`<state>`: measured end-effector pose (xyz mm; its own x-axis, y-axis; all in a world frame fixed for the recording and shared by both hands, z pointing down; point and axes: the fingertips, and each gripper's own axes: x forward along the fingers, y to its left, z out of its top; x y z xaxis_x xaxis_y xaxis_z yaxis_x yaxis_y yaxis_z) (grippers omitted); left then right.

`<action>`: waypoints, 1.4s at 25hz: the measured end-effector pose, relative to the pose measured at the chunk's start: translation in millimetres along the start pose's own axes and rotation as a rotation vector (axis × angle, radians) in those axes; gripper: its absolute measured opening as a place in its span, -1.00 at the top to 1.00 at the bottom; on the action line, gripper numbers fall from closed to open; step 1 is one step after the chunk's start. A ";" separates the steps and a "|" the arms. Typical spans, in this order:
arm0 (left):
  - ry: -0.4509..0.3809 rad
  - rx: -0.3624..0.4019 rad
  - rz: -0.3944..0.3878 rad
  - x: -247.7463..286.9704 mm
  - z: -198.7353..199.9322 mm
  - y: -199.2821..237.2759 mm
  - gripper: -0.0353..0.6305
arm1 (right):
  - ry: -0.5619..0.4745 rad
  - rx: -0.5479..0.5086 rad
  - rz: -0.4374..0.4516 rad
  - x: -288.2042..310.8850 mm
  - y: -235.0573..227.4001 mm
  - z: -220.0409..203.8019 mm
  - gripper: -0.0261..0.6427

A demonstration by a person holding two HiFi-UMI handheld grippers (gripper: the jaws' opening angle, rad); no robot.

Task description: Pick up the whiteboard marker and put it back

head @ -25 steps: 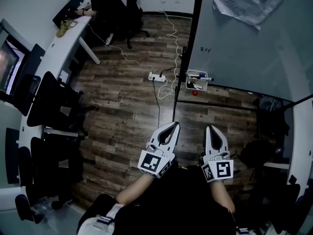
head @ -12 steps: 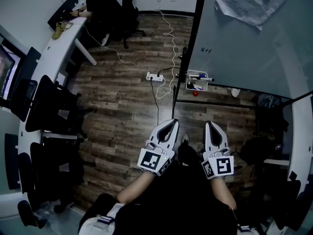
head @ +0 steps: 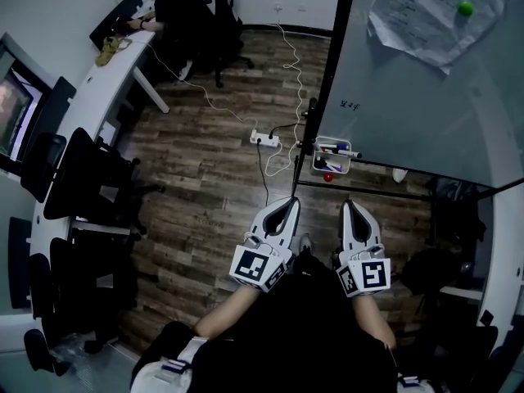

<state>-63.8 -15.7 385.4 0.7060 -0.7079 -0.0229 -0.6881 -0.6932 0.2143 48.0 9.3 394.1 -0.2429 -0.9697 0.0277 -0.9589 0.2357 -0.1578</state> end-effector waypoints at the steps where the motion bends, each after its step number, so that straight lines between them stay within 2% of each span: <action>1: 0.001 -0.002 0.003 5.7 -1.8 1.6 0.87 | 0.003 0.002 0.000 4.3 -4.4 -0.8 0.88; 18: 0.049 -0.031 0.020 53.3 -21.9 13.9 0.87 | 0.058 0.045 -0.016 38.6 -47.9 -19.5 0.88; 35: 0.170 -0.074 0.025 88.0 -68.9 28.5 0.87 | 0.151 0.060 -0.063 73.8 -97.8 -58.9 0.87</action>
<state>-9.7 -88.4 456.7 0.7111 -0.6876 0.1471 -0.6962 -0.6593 0.2839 115.3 -81.6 469.7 -0.2057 -0.9607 0.1865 -0.9637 0.1657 -0.2094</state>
